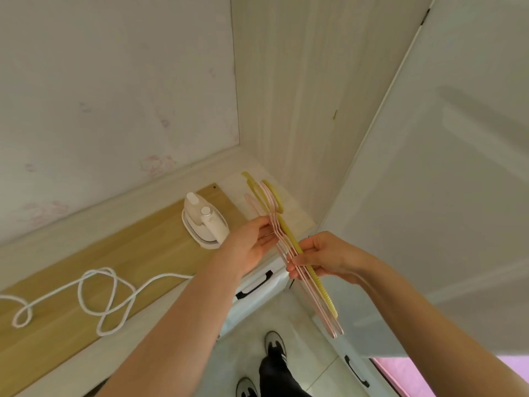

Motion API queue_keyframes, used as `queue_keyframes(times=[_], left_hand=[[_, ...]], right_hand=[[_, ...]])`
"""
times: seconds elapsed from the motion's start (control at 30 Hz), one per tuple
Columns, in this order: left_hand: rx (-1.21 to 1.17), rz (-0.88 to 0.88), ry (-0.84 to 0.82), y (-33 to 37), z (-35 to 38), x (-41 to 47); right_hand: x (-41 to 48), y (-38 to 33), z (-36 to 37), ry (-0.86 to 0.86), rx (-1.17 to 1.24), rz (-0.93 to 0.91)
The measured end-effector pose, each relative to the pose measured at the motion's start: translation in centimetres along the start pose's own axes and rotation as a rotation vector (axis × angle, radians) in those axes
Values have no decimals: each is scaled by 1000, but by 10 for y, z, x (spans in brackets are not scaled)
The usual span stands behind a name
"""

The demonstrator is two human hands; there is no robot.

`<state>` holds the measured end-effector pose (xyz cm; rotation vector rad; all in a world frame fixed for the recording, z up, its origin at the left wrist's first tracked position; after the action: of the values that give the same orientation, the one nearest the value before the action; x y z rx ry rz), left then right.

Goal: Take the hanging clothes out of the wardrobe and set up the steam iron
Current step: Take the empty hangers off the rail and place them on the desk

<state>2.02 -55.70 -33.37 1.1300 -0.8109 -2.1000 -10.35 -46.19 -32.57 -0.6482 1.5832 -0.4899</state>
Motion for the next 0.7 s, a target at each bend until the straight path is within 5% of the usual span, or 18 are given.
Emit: queue_keyframes(times=[0.13,0.33,0.7], left_hand=[[177,124,69,26,-15,28],[90,299,54,73,-17,61],[39,247,155,93,-21,122]], right_hand=[[21,-18,-11,14,6,6],[62,-52,-29,42,-53,32],[152,-90,-65,362,-504,0]])
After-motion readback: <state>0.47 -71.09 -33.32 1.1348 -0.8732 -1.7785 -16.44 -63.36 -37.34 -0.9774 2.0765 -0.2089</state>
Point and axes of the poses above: each hand's wrist, its own x-axis towards the middle knuckle, its own z-axis out of the palm, y = z × x, the point moved 4 cm from there along x, towards the middle knuckle, and after that the axes turned 13 degrees about z, right-handed, at the moved point
